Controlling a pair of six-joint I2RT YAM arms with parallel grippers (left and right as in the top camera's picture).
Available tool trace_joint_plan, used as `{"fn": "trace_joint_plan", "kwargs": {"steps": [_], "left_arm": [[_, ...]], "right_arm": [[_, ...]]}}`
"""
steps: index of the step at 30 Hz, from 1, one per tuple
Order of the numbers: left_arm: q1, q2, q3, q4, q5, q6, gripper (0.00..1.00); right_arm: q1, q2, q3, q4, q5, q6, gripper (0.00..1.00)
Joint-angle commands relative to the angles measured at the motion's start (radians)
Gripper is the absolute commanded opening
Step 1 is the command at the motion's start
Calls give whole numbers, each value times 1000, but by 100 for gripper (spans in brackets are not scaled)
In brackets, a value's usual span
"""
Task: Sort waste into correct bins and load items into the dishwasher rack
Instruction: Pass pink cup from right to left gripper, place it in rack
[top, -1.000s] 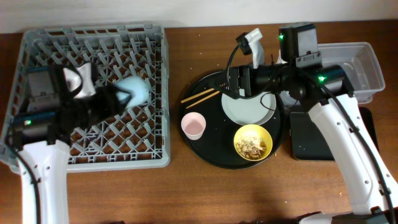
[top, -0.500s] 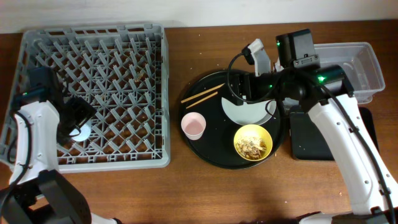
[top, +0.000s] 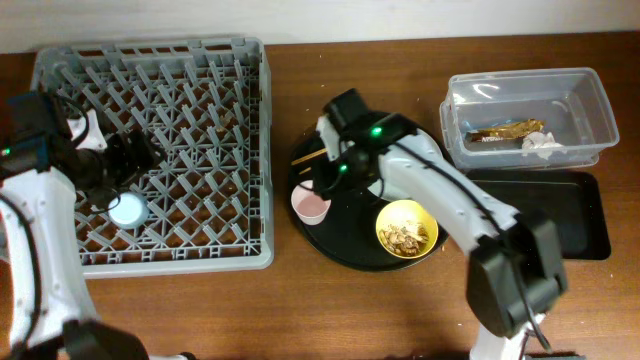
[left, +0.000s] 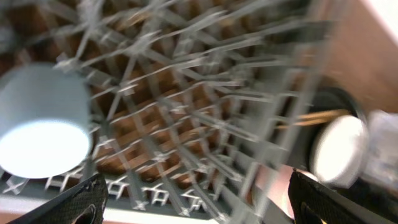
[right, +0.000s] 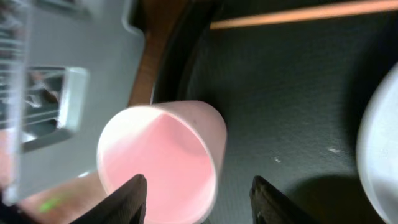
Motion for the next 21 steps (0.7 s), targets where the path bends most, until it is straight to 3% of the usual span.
{"fn": "trace_joint_plan", "kwargs": {"steps": [1,2,4,6,8,9,12,14,19,21], "left_arm": [[-59,-95,33,3,101,133,92],[-105,-96,33,6,108,156,92],[-204,-96,33,18,108,160,93],[-237,-96,33,34,198,159,99],[-238,-89,32,82,480,159,99],[-238,-86,32,109,593,159,99],[-245,-83,32,169,930,159,99],[-283,-83,32,172,1073,160,99],[-394,-83,32,182,1191,153,99],[-435,-83,32,183,1191,153,94]], "right_arm": [[11,72,-5,14,107,71,39],[-2,75,-3,19,106,75,22],[-23,37,11,-24,95,74,5],[-50,-35,37,-91,85,56,4],[-115,-190,49,-109,-39,-45,4],[-157,-259,49,-93,-141,-83,4],[-282,-401,49,56,-743,-234,4],[-273,-395,49,148,-897,-234,4],[-252,-381,49,256,-967,-234,4],[-253,-378,49,268,-963,-230,4]]}}
